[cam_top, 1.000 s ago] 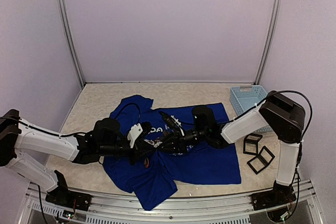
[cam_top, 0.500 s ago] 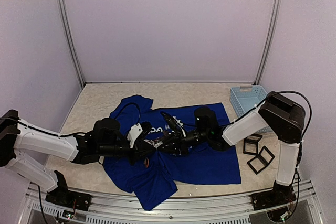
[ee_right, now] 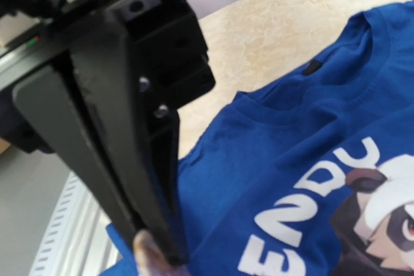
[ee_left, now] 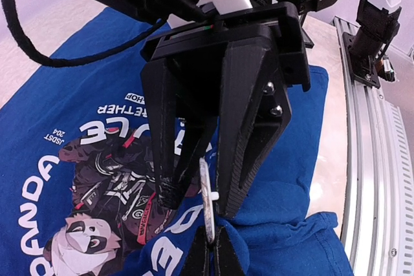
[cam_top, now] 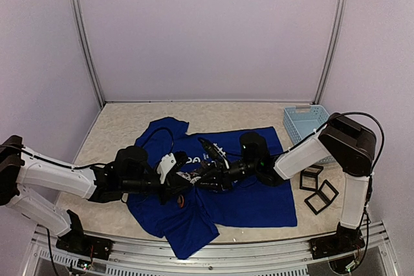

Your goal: Pin the brooch onto the clothing

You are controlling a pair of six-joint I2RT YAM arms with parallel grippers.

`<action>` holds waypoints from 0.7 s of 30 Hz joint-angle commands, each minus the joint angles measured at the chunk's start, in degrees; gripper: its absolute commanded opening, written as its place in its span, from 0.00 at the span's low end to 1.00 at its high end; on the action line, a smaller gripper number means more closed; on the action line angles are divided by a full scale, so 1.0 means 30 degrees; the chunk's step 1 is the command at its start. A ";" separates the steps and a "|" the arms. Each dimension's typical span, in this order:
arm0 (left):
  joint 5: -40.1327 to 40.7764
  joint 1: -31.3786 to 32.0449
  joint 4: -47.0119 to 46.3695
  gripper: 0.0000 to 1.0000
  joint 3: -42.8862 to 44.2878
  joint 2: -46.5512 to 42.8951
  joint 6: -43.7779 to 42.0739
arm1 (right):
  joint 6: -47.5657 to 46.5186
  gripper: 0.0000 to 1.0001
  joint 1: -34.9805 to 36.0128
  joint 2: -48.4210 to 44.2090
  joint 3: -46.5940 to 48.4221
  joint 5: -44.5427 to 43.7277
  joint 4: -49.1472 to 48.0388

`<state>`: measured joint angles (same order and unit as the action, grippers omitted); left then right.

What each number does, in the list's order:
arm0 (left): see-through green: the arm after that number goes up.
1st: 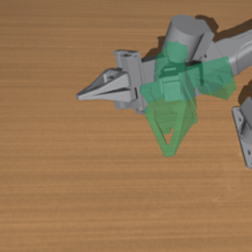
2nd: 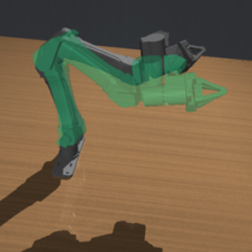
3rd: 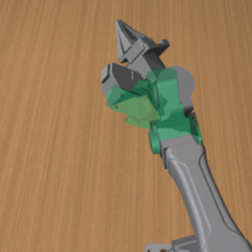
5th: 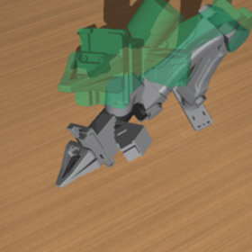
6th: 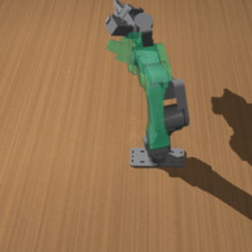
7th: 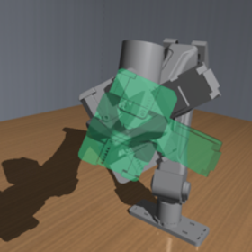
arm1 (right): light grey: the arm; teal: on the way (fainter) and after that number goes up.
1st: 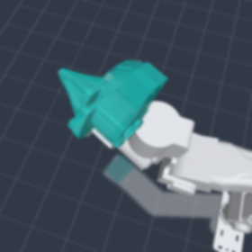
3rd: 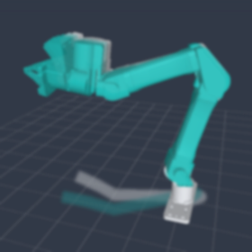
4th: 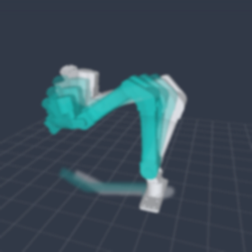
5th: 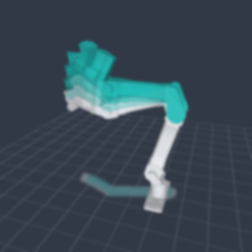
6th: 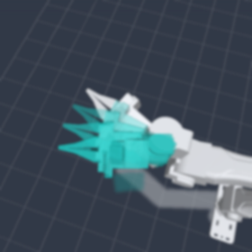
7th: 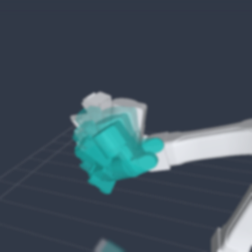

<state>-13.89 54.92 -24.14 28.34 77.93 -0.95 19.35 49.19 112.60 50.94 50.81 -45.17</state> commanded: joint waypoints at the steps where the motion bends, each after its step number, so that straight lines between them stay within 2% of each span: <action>1: -0.0819 0.0437 0.0254 0.00 0.0275 -0.0205 -0.0445 | -0.0528 0.32 -0.0459 -0.0775 0.0085 -0.0888 0.0752; 6: 0.0329 0.0585 0.0504 0.00 0.0332 -0.0066 -0.0564 | -0.1415 0.41 -0.0569 -0.1633 -0.0406 -0.0937 0.0903; 11: 0.2873 0.1517 0.1619 0.00 0.0913 0.0678 -0.1488 | -0.1954 0.52 -0.1048 -0.2763 -0.0531 -0.0969 0.1784; 15: 0.6419 0.3011 0.3348 0.00 0.1714 0.1194 -0.3049 | -0.2824 0.53 -0.1518 -0.3999 -0.0865 -0.3349 0.3579; 19: 0.7817 0.3999 0.5083 0.00 0.2924 0.1982 -0.4272 | -0.3654 0.53 -0.1754 -0.4912 -0.1317 -0.5004 0.4718; 21: 0.7844 0.4350 0.6370 0.10 0.3745 0.2439 -0.4961 | -0.4222 0.53 -0.1763 -0.5107 -0.1301 -0.5755 0.5538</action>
<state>4.69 66.19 -12.56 35.57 83.15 -10.37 10.81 44.40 99.33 48.18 39.90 -34.70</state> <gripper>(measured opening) 0.030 0.535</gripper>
